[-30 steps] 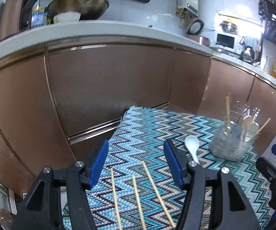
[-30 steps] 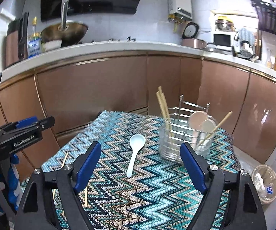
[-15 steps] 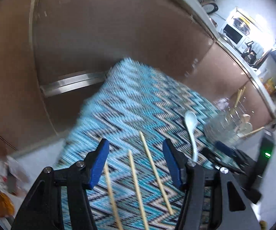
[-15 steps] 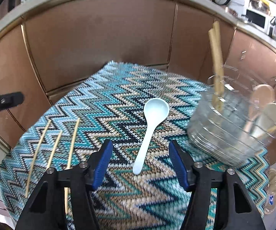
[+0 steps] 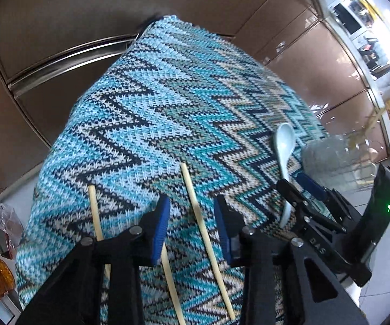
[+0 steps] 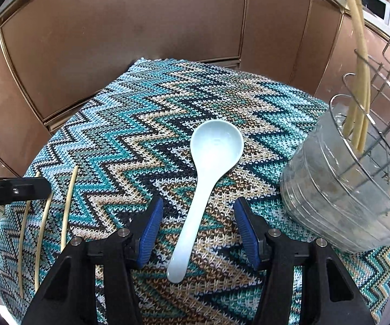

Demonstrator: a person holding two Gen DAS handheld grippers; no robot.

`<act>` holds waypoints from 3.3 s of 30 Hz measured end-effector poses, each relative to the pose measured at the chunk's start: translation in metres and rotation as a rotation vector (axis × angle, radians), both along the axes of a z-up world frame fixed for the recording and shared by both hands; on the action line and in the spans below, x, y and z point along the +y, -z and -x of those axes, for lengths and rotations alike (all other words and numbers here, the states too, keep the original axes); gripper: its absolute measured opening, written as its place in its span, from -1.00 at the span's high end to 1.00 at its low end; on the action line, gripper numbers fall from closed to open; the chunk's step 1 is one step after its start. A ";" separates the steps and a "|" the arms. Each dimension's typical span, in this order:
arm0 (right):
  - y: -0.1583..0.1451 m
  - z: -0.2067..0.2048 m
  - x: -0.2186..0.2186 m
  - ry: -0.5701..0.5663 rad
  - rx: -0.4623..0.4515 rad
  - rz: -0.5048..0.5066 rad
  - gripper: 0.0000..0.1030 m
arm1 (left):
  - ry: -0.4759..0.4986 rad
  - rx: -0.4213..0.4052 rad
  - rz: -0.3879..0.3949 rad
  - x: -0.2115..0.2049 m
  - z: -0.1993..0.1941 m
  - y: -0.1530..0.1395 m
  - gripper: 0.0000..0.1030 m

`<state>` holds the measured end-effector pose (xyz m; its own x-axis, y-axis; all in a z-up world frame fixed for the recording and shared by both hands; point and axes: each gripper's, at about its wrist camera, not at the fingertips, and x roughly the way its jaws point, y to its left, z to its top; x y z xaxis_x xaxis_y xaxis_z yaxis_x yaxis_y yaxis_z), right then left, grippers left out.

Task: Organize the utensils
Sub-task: 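Grasp the white spoon with the right tool while the left tool grasps a chopstick, then lift the spoon and chopstick and carry both over the wire holder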

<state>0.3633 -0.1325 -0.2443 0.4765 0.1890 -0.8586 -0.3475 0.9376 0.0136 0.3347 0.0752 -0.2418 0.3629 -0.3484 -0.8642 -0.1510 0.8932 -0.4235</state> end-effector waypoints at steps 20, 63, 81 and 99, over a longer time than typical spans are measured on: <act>0.003 0.095 -0.013 -0.103 0.143 -0.102 0.77 | 0.022 0.050 -0.048 -0.012 -0.021 0.018 0.85; -0.038 0.088 -0.029 -0.474 0.070 -0.068 0.87 | 0.017 -0.135 -0.019 -0.045 0.003 -0.029 0.91; -0.132 0.201 -0.159 0.012 -0.323 -0.226 0.88 | 0.126 -0.422 0.017 -0.105 0.077 -0.153 0.91; -0.228 0.140 -0.194 0.244 -0.768 -0.201 0.88 | 0.080 -0.794 0.025 -0.199 0.011 -0.269 0.91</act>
<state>0.2238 -0.3264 -0.0160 0.9638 0.1192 -0.2385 -0.1151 0.9929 0.0310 0.3240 -0.1243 0.0271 0.8401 -0.4150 -0.3492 0.2682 0.8775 -0.3976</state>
